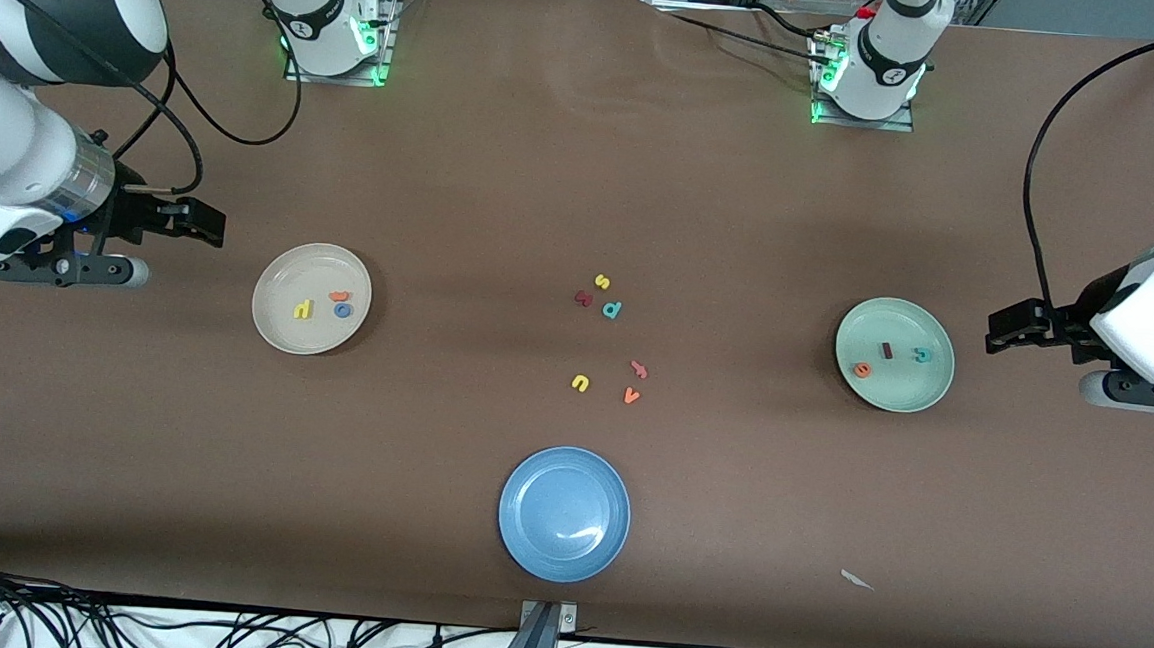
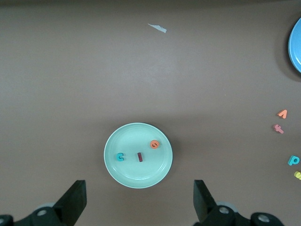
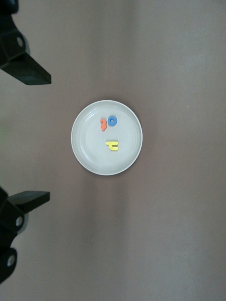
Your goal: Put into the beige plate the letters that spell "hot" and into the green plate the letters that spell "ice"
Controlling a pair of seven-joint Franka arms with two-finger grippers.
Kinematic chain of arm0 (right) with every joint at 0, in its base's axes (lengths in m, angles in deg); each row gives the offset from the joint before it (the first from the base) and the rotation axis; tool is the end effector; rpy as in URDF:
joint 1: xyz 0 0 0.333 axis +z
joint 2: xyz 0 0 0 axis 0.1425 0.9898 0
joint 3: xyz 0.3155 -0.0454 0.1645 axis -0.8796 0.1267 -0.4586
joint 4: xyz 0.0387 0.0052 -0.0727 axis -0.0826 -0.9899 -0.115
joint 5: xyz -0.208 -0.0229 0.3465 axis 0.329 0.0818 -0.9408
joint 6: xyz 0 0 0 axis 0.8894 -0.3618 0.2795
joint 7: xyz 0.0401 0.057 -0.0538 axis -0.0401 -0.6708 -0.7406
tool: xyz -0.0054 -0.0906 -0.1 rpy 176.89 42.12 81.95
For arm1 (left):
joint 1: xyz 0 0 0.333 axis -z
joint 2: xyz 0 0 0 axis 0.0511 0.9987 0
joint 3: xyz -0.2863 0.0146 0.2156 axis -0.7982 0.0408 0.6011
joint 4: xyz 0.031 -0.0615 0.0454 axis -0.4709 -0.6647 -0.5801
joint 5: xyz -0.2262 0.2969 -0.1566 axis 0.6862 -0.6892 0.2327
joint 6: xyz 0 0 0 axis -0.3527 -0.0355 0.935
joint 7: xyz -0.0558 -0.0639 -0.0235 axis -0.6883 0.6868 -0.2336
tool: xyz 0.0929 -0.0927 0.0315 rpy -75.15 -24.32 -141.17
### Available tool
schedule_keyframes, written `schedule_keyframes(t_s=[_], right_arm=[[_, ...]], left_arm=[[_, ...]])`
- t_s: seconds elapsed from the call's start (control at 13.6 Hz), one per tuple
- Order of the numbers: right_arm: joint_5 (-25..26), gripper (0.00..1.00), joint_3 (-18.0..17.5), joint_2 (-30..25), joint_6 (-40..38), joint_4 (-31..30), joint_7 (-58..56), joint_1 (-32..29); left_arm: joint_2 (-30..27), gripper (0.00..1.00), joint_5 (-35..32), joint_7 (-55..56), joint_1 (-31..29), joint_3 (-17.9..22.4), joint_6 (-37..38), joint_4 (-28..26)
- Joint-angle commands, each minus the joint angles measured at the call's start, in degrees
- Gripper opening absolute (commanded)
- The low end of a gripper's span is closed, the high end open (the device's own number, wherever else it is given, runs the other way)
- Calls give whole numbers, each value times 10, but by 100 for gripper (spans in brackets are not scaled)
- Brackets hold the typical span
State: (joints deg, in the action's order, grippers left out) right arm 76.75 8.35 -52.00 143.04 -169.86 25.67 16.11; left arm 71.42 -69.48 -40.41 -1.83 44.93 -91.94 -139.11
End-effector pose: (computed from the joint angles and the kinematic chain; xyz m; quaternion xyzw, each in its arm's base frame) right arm 0.6178 0.0735 0.5422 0.9976 0.0228 -0.0623 0.0198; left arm 0.6754 -0.0286 0.5696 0.9997 -0.0181 -0.0137 0.0029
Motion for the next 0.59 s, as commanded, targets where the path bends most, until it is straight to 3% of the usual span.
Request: schedule_keyframes(t_s=[0.0, 0.51], right_arm=[[-12, 100, 9, 12, -24, 32, 2, 7], [-12, 100, 12, 13, -23, 32, 3, 4]], left_arm=[[-5, 100, 12, 5, 0, 2, 1, 5], [-6, 100, 12, 0, 1, -2, 1, 6]])
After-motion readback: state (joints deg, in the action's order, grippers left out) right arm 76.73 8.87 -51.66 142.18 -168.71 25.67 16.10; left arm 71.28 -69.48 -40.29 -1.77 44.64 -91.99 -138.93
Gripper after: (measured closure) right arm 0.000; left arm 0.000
